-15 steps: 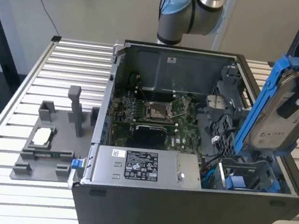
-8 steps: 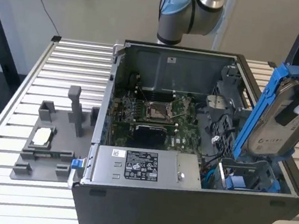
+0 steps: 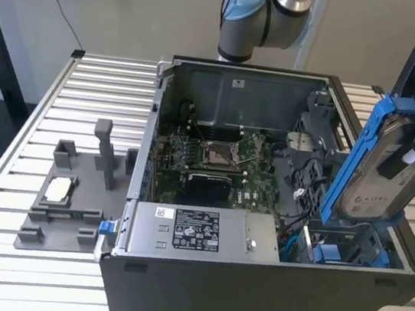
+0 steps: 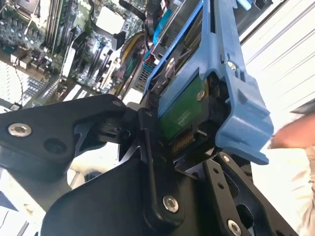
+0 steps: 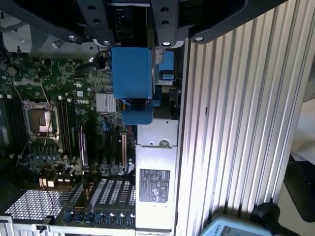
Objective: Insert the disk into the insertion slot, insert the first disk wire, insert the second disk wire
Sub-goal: 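Insert the disk into the insertion slot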
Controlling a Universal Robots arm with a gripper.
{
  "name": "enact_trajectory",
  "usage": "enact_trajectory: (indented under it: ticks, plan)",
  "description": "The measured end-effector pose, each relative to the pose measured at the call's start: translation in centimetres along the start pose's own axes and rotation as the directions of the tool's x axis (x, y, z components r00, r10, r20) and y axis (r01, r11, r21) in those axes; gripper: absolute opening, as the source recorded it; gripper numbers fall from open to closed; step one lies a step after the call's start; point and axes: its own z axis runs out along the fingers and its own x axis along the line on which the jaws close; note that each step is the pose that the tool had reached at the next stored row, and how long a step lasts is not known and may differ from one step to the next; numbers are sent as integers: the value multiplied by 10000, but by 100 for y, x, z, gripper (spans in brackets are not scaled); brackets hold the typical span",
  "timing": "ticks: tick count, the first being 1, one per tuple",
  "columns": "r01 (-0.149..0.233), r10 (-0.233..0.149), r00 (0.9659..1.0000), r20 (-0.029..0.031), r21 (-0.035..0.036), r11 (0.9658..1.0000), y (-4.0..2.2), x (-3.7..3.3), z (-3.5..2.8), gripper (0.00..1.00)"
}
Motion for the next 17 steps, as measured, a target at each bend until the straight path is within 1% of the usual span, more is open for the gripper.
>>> enact_trajectory:
  ticks: [3,5,6,7,10,14,17]
  plan:
    - [0,0,10000,7,-107,9999,-63,1,13,32]
    - [-2,2,10000,4,-137,9999,-97,3,35,32]
    - [-2,2,10000,3,-139,9999,-107,3,50,32]
    - [-4,4,10000,4,-144,9999,-120,2,84,32]
    - [-14,14,10000,8,-152,9999,-140,-13,136,32]
    - [-67,68,10000,26,-157,9999,-164,-61,206,32]
    - [-107,108,9999,40,-173,9998,-178,-57,248,32]
